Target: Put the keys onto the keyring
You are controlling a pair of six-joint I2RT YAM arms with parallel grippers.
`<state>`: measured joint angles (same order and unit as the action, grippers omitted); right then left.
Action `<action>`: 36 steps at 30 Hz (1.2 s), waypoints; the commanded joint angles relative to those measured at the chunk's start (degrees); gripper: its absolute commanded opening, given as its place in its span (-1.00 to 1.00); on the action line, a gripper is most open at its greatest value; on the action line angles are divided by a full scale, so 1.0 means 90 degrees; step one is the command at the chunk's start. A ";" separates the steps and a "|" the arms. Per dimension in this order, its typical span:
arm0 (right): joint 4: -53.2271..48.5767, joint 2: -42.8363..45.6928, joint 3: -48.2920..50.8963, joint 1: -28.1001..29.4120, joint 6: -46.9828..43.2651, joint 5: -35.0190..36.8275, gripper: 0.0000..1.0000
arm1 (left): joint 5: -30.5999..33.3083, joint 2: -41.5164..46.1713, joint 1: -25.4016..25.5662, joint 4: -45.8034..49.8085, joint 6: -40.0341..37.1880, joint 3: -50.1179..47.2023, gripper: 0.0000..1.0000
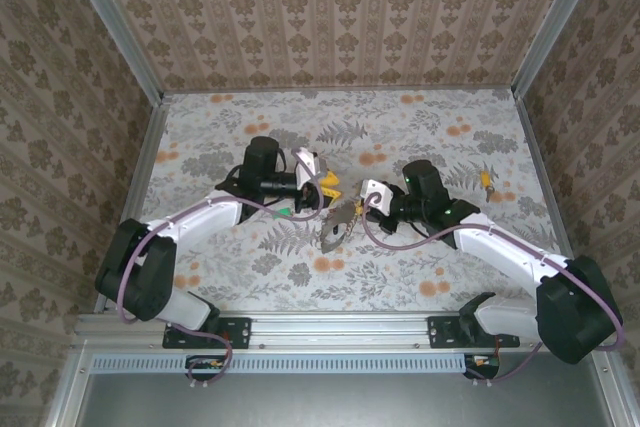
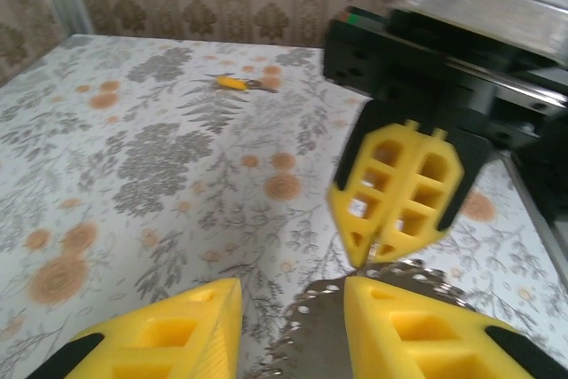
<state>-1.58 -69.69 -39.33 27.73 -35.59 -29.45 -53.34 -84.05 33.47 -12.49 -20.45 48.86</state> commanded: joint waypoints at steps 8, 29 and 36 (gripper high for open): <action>0.0206 -0.0029 -0.0181 -0.0145 0.0168 -0.0665 -1.00 | -0.0260 -0.0523 0.0377 0.0799 -0.1206 0.0476 -0.29; 0.0507 -0.0155 -0.0182 -0.0161 0.0505 -0.0877 -1.00 | -0.0129 -0.0905 0.0652 0.1103 -0.1566 0.0748 -0.64; 0.0578 -0.0128 -0.0181 -0.0161 0.0618 -0.0872 -1.00 | -0.0235 -0.0959 0.0689 0.1452 -0.1797 0.0868 -0.86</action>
<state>-0.01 -70.89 -39.44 26.28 -31.05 -34.81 -53.78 -91.64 38.70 -2.37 -34.04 55.00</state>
